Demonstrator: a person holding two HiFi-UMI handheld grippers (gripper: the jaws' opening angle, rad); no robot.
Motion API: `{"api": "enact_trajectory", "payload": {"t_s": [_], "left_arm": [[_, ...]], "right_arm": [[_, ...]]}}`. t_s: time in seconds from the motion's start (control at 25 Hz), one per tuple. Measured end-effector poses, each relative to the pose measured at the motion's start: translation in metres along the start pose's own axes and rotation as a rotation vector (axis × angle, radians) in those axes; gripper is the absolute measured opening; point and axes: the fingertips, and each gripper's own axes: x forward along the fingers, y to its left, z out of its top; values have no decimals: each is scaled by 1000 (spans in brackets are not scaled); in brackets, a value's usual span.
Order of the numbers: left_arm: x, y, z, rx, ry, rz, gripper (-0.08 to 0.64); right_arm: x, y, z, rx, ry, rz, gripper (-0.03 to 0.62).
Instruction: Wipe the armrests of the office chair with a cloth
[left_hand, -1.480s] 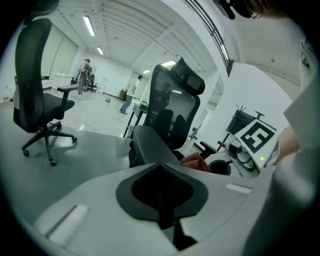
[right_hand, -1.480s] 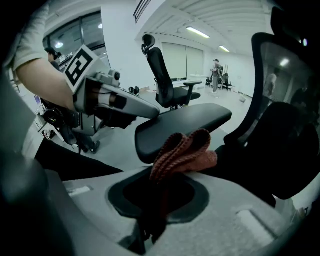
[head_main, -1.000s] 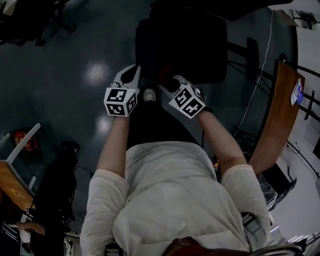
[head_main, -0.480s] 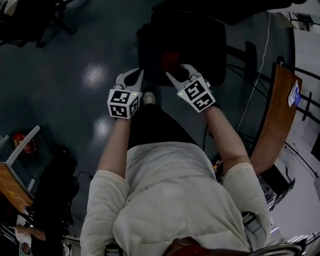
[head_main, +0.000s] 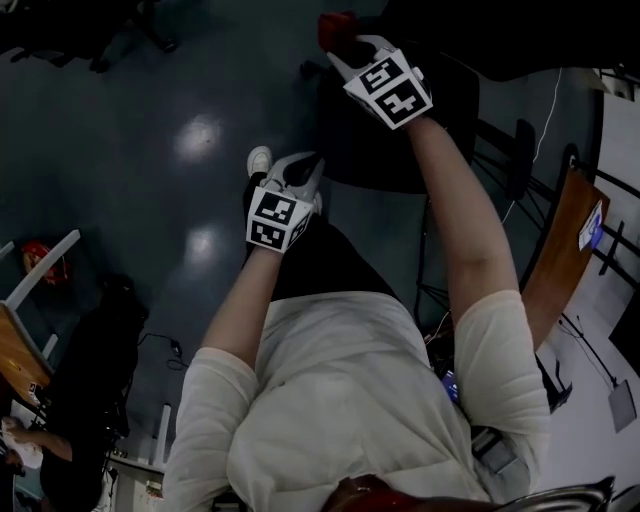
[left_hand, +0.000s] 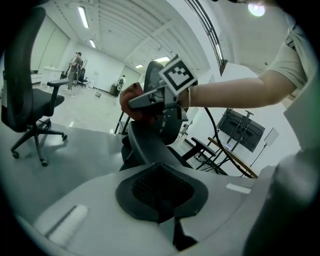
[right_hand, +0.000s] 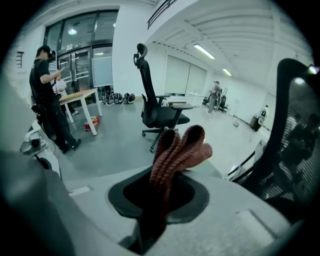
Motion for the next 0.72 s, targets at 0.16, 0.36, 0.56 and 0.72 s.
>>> {"api": "enact_trajectory", "payload": {"t_s": [0.16, 0.36, 0.56, 0.72], "left_arm": [[-1, 0, 1, -3, 11, -16, 17], [-4, 2, 1, -28, 9, -38, 17], [-6, 4, -1, -5, 17, -43, 17], [-8, 3, 0, -13, 21, -43, 17]], "right_arm": [[34, 3, -3, 4, 68, 42, 49], [43, -4, -20, 69, 119, 56, 49], [29, -27, -36, 221, 91, 23, 49], [15, -40, -51, 331, 49, -22, 49]]}}
